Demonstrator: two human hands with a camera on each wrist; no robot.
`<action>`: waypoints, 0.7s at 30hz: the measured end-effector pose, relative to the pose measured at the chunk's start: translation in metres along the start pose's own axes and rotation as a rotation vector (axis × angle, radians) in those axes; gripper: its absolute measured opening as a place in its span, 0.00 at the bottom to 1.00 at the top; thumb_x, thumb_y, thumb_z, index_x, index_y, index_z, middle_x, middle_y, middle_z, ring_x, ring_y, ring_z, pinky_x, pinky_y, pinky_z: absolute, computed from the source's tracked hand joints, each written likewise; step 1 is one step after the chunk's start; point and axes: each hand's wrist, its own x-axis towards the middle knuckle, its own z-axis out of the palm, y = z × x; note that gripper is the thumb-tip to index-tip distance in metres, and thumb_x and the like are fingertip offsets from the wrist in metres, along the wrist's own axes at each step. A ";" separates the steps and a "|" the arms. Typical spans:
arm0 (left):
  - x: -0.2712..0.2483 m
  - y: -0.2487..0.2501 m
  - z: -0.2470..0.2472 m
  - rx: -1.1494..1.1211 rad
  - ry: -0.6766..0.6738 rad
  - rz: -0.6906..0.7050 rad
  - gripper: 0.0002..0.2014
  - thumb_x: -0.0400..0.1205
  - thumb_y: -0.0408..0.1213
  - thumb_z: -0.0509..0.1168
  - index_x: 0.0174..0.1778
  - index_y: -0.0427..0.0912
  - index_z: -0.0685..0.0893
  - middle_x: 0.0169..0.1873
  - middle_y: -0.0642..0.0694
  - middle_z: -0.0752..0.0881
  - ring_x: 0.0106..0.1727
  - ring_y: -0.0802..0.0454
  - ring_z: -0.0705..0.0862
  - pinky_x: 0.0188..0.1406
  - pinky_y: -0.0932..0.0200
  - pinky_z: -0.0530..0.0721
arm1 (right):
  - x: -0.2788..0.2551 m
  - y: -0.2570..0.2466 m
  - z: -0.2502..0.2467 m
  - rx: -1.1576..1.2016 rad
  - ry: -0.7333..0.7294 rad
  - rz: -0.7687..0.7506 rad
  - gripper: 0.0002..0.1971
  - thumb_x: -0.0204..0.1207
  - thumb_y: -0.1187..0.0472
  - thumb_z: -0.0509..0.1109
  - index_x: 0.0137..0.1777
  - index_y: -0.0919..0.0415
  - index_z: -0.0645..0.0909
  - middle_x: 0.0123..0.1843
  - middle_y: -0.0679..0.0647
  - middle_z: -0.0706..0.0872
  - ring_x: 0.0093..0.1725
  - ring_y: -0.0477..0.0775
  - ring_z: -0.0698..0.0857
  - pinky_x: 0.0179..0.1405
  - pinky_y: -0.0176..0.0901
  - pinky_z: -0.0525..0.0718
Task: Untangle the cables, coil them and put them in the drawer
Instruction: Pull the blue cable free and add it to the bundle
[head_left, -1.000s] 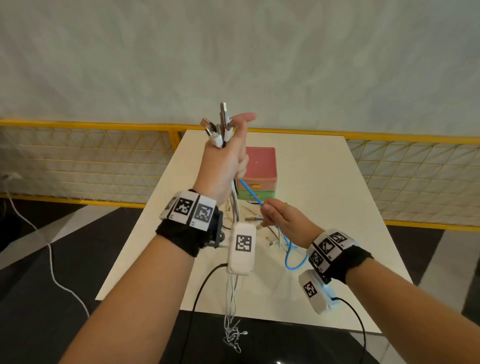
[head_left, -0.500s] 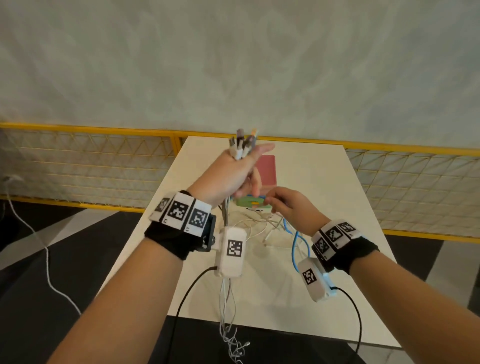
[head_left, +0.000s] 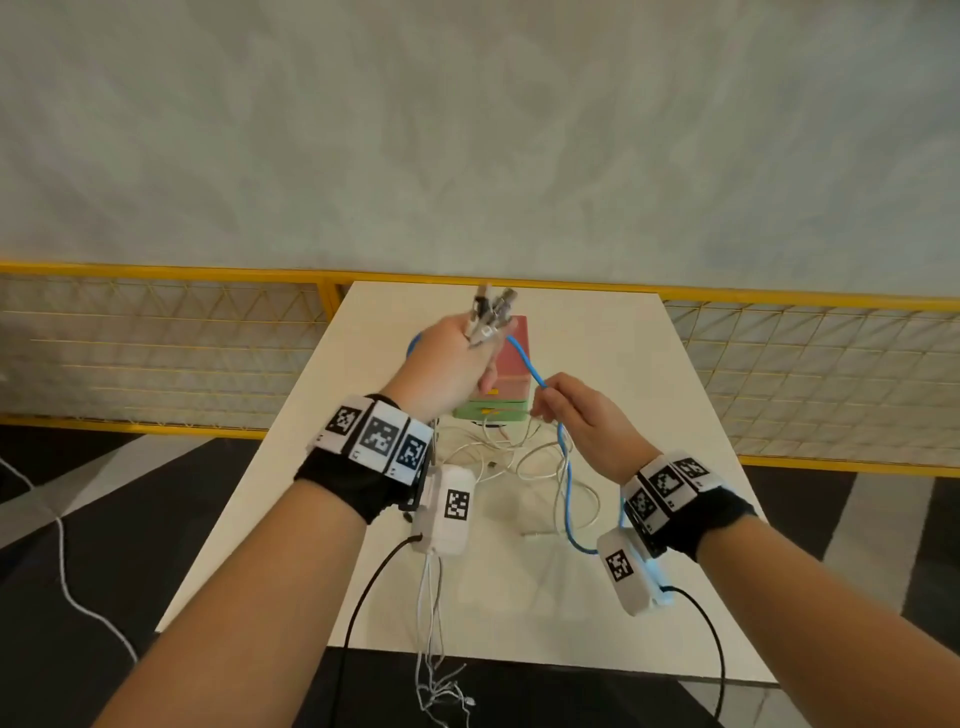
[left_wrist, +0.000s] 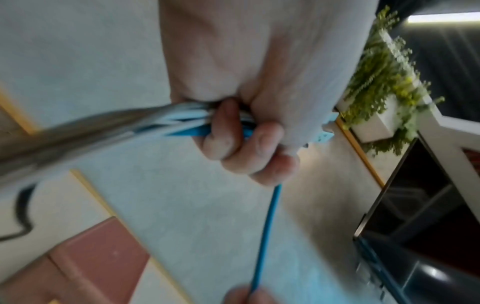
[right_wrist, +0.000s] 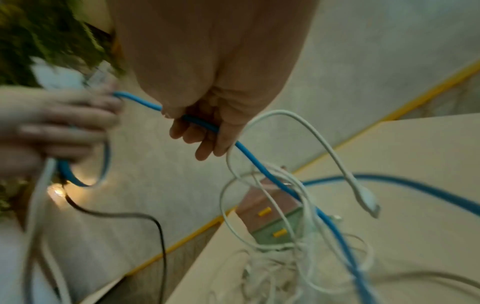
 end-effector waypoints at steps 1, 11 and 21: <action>0.001 0.003 -0.004 -0.093 0.064 0.000 0.18 0.87 0.51 0.59 0.38 0.43 0.82 0.19 0.51 0.78 0.15 0.60 0.72 0.18 0.66 0.70 | -0.002 0.009 0.001 -0.022 -0.015 0.028 0.12 0.86 0.62 0.54 0.47 0.64 0.78 0.41 0.56 0.83 0.40 0.47 0.79 0.48 0.39 0.78; 0.001 0.000 -0.024 -0.097 0.247 0.034 0.14 0.89 0.33 0.53 0.67 0.49 0.77 0.25 0.44 0.86 0.14 0.65 0.74 0.24 0.63 0.69 | 0.009 0.006 -0.016 -0.037 0.025 0.018 0.06 0.78 0.61 0.69 0.49 0.53 0.88 0.41 0.57 0.86 0.44 0.52 0.83 0.48 0.40 0.80; -0.010 0.002 0.004 0.076 -0.104 0.013 0.15 0.88 0.44 0.59 0.40 0.41 0.81 0.24 0.44 0.87 0.13 0.58 0.74 0.18 0.64 0.72 | 0.032 -0.033 -0.027 -0.082 0.070 -0.262 0.06 0.77 0.63 0.71 0.50 0.57 0.87 0.43 0.35 0.82 0.46 0.33 0.81 0.51 0.23 0.73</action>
